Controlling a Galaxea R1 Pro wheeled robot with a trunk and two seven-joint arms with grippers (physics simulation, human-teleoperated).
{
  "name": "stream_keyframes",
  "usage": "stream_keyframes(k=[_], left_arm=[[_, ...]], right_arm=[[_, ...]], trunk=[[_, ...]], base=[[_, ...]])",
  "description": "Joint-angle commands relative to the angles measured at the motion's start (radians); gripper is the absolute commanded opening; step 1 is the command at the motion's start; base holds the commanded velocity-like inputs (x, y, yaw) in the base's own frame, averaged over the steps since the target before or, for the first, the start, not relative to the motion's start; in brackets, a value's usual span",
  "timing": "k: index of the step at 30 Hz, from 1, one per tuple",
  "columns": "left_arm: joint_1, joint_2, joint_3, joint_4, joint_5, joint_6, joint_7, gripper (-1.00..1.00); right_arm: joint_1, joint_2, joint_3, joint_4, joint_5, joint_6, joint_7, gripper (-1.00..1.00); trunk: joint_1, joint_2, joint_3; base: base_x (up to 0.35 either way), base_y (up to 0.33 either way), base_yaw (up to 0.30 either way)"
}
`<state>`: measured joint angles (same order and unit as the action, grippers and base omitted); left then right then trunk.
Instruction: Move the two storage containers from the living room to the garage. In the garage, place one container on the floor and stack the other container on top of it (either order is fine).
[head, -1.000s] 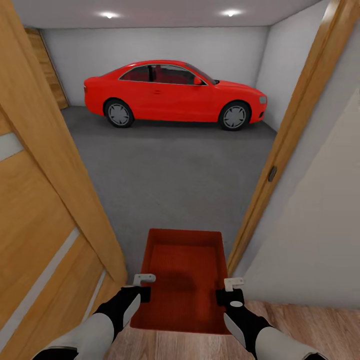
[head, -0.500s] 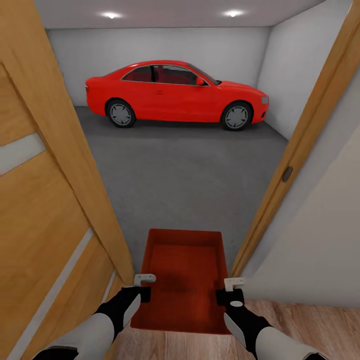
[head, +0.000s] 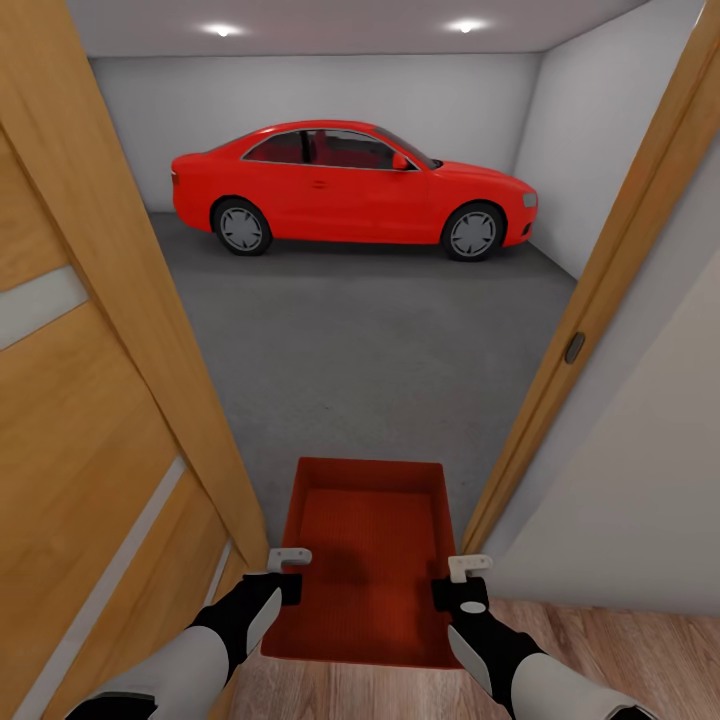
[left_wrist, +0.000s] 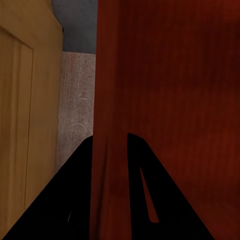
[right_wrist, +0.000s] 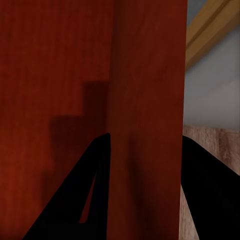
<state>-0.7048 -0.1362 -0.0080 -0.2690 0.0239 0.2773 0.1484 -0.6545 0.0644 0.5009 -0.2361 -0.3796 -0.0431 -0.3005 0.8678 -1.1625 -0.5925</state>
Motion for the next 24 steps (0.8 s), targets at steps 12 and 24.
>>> stream_keyframes(k=[12,24], left_arm=[[-0.001,0.000,-0.007,-0.006,-0.024,0.008,0.011,-1.00],[-0.001,0.000,-0.008,-0.006,-0.024,0.008,0.011,-1.00]], right_arm=[[0.000,-0.001,0.024,0.011,-0.027,0.005,-0.009,-1.00],[0.000,0.000,0.024,0.011,-0.027,0.005,-0.009,-1.00]], trunk=[[0.000,-0.001,-0.001],[0.000,-0.001,-0.001]], base=[[0.002,0.000,0.000],[0.267,0.000,0.000]])
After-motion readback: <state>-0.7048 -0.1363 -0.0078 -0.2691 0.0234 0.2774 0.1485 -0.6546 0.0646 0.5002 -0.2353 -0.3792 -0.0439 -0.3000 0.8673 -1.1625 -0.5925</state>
